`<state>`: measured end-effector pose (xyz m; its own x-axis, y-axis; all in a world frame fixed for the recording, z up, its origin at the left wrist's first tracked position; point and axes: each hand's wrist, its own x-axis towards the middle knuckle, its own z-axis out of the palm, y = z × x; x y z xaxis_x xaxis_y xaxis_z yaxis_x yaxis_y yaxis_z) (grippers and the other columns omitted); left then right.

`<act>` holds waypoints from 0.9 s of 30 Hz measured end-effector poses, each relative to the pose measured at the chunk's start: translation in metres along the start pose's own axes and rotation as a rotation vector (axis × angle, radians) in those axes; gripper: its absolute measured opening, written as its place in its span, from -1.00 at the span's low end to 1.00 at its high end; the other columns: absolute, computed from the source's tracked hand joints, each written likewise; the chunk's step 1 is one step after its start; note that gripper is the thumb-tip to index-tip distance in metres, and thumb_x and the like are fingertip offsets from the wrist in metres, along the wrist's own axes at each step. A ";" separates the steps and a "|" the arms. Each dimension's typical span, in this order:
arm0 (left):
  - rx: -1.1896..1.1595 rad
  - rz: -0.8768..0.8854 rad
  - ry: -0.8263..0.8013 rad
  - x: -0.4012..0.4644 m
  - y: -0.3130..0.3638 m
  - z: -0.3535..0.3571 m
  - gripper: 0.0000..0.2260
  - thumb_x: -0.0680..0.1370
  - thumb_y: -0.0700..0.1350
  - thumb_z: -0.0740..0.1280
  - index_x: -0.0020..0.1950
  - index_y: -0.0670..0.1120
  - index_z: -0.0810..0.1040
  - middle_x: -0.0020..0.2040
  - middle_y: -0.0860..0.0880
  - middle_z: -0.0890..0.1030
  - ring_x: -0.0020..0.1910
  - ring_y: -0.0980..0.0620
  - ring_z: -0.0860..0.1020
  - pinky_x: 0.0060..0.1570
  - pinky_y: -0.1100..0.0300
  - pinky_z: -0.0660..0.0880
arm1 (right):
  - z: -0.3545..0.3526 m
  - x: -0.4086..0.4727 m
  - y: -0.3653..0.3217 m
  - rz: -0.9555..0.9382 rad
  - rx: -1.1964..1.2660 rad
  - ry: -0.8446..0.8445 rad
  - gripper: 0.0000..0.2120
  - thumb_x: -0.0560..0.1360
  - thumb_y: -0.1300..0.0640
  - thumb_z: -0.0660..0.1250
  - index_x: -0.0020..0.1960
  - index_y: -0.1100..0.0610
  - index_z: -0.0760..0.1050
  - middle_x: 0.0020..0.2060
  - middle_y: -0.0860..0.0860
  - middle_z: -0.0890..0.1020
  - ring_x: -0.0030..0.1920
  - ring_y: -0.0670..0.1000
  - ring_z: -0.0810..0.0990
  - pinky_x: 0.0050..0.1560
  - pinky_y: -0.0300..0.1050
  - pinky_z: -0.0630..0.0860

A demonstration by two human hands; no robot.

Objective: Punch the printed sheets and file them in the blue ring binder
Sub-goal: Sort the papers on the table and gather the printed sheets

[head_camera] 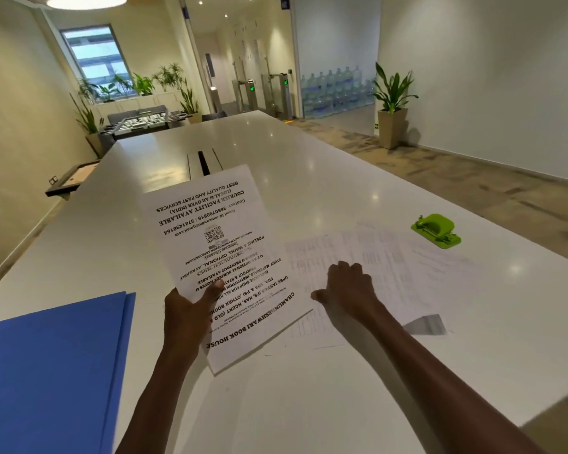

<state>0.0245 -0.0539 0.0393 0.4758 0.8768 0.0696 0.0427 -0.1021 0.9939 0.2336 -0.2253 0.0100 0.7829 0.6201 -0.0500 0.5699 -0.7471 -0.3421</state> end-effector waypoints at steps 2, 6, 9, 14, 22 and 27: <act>-0.012 -0.003 0.004 0.001 -0.001 -0.001 -0.62 0.45 -0.10 0.50 0.22 -0.01 0.50 -0.01 0.02 0.66 -0.09 0.01 0.66 -0.20 0.07 0.62 | -0.003 0.007 -0.006 -0.051 0.031 -0.029 -0.39 0.38 -0.27 0.37 0.13 0.22 0.43 0.10 0.10 0.50 0.15 0.17 0.43 0.01 0.03 0.39; -0.026 0.016 -0.004 -0.001 -0.001 -0.002 -0.63 0.47 -0.13 0.48 0.22 0.02 0.48 -0.02 0.02 0.65 -0.09 0.03 0.65 -0.13 0.03 0.62 | -0.008 0.019 -0.013 -0.084 0.083 -0.084 -0.53 0.36 -0.15 0.47 -0.26 0.14 0.27 -0.15 0.05 0.41 -0.09 0.09 0.38 -0.15 -0.06 0.35; -0.023 0.008 -0.004 0.002 -0.004 -0.004 -0.59 0.46 -0.12 0.49 0.28 -0.01 0.49 0.05 -0.04 0.66 -0.05 -0.02 0.66 -0.12 0.00 0.63 | -0.008 0.024 -0.018 -0.083 0.031 -0.102 -0.54 0.34 -0.17 0.47 -0.07 0.18 0.41 0.01 0.09 0.47 0.02 0.14 0.41 -0.04 -0.02 0.41; -0.020 -0.019 -0.012 0.003 -0.008 -0.006 -0.61 0.46 -0.13 0.49 0.25 -0.02 0.49 0.02 -0.01 0.67 -0.13 0.07 0.67 -0.36 0.20 0.62 | -0.001 0.020 -0.022 0.048 -0.051 0.018 -0.32 0.31 -0.21 0.49 0.20 0.21 0.39 0.21 0.22 0.39 0.23 0.22 0.34 0.16 0.02 0.38; -0.022 -0.035 -0.049 -0.001 -0.015 -0.005 -0.57 0.48 -0.18 0.47 0.32 -0.07 0.47 0.06 -0.04 0.66 -0.11 0.08 0.67 -0.39 0.26 0.60 | -0.010 0.037 -0.034 0.186 -0.002 -0.116 -0.44 0.26 -0.11 0.57 0.07 0.20 0.50 0.17 0.18 0.38 0.21 0.22 0.35 0.21 0.06 0.38; 0.001 -0.051 -0.113 -0.007 -0.019 -0.003 -0.60 0.49 -0.20 0.45 0.31 -0.10 0.50 0.10 -0.11 0.68 -0.05 0.00 0.68 -0.28 0.21 0.63 | -0.006 0.044 -0.036 0.253 -0.021 -0.100 -0.46 0.30 -0.10 0.54 0.11 0.20 0.47 0.20 0.23 0.34 0.21 0.23 0.33 0.14 0.06 0.41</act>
<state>0.0175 -0.0562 0.0201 0.5693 0.8221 0.0091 0.0700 -0.0594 0.9958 0.2491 -0.1721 0.0256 0.8729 0.4331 -0.2244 0.3655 -0.8854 -0.2870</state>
